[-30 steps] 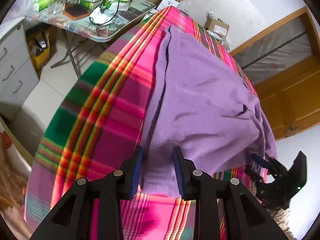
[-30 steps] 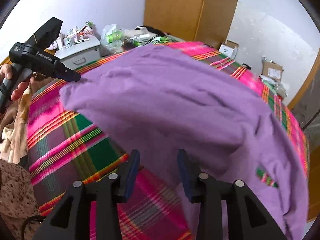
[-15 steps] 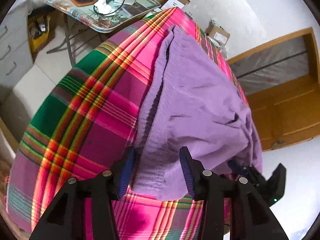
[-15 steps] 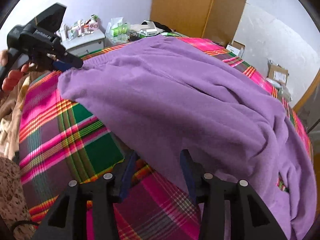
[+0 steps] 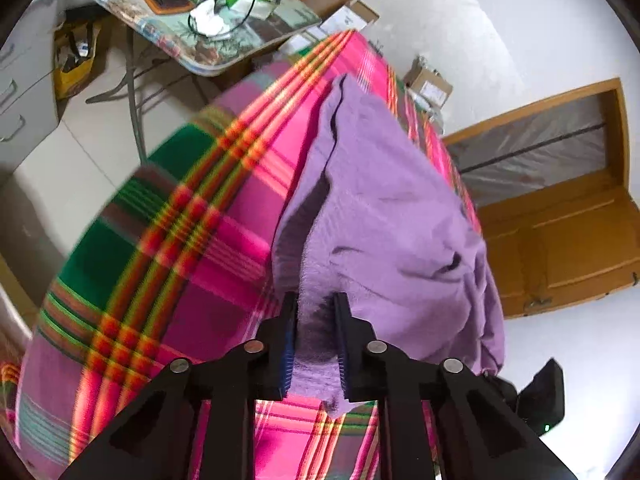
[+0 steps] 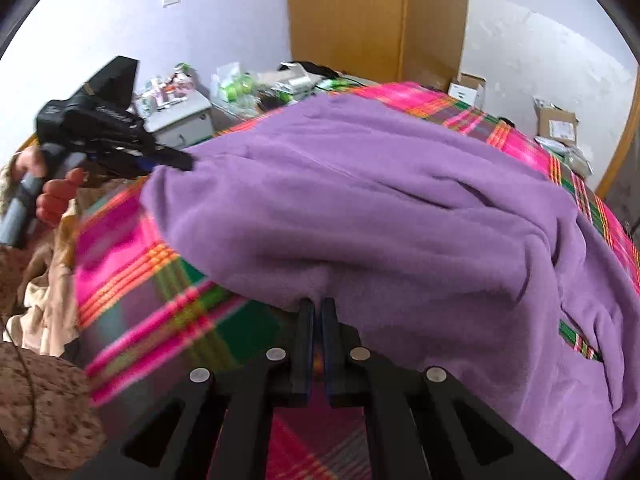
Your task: Fold clothes
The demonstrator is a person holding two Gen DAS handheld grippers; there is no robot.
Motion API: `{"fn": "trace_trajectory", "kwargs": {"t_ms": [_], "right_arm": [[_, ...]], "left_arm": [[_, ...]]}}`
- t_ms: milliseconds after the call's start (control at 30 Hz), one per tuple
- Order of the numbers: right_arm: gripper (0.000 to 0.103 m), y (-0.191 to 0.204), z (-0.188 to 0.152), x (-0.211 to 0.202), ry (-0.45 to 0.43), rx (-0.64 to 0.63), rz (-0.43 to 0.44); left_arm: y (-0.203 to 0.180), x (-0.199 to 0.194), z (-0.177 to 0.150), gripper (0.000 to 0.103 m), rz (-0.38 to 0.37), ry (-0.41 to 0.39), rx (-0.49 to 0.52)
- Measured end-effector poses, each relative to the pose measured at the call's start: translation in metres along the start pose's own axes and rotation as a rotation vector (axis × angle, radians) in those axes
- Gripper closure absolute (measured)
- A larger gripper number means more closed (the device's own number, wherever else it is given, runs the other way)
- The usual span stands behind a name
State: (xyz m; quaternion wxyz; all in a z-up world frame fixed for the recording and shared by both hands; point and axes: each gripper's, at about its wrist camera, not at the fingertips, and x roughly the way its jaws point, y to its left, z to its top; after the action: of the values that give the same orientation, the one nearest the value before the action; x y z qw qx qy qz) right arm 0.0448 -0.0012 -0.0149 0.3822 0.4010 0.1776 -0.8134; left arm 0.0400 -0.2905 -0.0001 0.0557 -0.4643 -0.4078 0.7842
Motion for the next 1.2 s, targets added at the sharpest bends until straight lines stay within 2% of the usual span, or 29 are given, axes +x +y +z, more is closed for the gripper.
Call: {"fn": "trace_trajectory", "kwargs": {"t_ms": [167,233,400,567,767,867,1000,1067,1200], "right_arm": [[0.099,0.022,0.008,-0.011,-0.035,-0.016,0.078],[0.100,0.030,0.011,-0.011,-0.041,-0.017,0.109],[0.099,0.041,0.009,-0.010,-0.027,-0.006,0.146],[0.100,0.043,0.009,-0.018,-0.048,0.019,0.166],[0.099,0.048,0.011,-0.033,-0.098,0.037,0.221],[0.099,0.050,0.007,-0.026,-0.059,0.056,0.269],[0.099,0.050,-0.002,-0.012,0.007,0.069,0.269],[0.099,0.052,-0.004,-0.009,0.029,0.058,0.261],[0.097,0.047,-0.007,-0.011,0.053,0.070,0.230]], "left_arm": [[0.006,-0.017,0.008,0.097,-0.008,-0.059,-0.011],[0.007,-0.016,0.008,0.097,-0.002,-0.055,-0.012],[0.011,-0.018,0.009,0.098,-0.012,-0.062,-0.015],[0.012,-0.028,0.014,0.098,-0.009,-0.094,-0.011],[0.020,-0.049,0.018,0.103,0.044,-0.168,-0.014],[0.027,-0.048,0.015,0.103,0.062,-0.157,-0.023],[0.024,-0.040,0.014,0.103,0.068,-0.132,-0.008],[0.019,-0.037,0.017,0.100,0.086,-0.131,0.005],[-0.002,-0.032,0.031,0.082,0.117,-0.155,0.072]]}}
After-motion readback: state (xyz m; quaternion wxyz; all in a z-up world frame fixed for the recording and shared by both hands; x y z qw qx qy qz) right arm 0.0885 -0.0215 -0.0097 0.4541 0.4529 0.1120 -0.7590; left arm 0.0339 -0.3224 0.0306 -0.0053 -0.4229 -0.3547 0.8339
